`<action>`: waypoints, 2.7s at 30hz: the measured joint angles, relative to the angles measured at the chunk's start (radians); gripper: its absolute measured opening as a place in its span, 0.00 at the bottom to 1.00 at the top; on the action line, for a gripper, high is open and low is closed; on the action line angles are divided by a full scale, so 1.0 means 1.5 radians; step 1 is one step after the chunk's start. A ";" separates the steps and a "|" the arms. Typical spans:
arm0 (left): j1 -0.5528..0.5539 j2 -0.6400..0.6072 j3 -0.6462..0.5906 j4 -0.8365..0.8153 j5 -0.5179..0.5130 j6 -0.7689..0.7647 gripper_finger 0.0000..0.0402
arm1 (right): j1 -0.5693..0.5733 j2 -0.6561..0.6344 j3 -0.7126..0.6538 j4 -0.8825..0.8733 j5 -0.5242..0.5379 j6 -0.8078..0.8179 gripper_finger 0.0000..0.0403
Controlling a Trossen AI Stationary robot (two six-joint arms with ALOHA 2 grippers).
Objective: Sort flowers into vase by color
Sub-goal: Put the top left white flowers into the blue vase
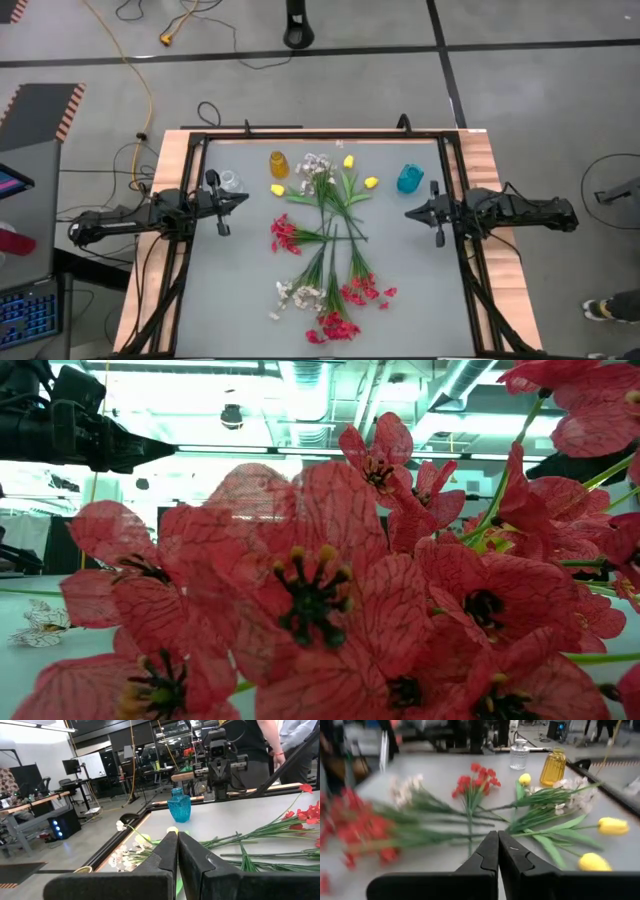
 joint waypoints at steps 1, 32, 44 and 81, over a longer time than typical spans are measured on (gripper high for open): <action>0.000 0.000 0.000 0.000 0.000 0.000 0.00 | 0.000 0.000 0.000 0.014 0.000 0.030 0.08; 0.000 0.000 0.000 0.000 0.000 0.000 0.00 | 0.000 0.037 0.000 0.243 0.056 0.241 0.67; 0.000 0.000 0.000 0.000 0.000 0.000 0.00 | -0.001 0.284 0.029 0.542 0.073 0.166 0.70; 0.000 0.000 0.000 0.000 0.000 0.000 0.00 | -0.050 1.154 0.608 0.174 0.137 0.368 0.70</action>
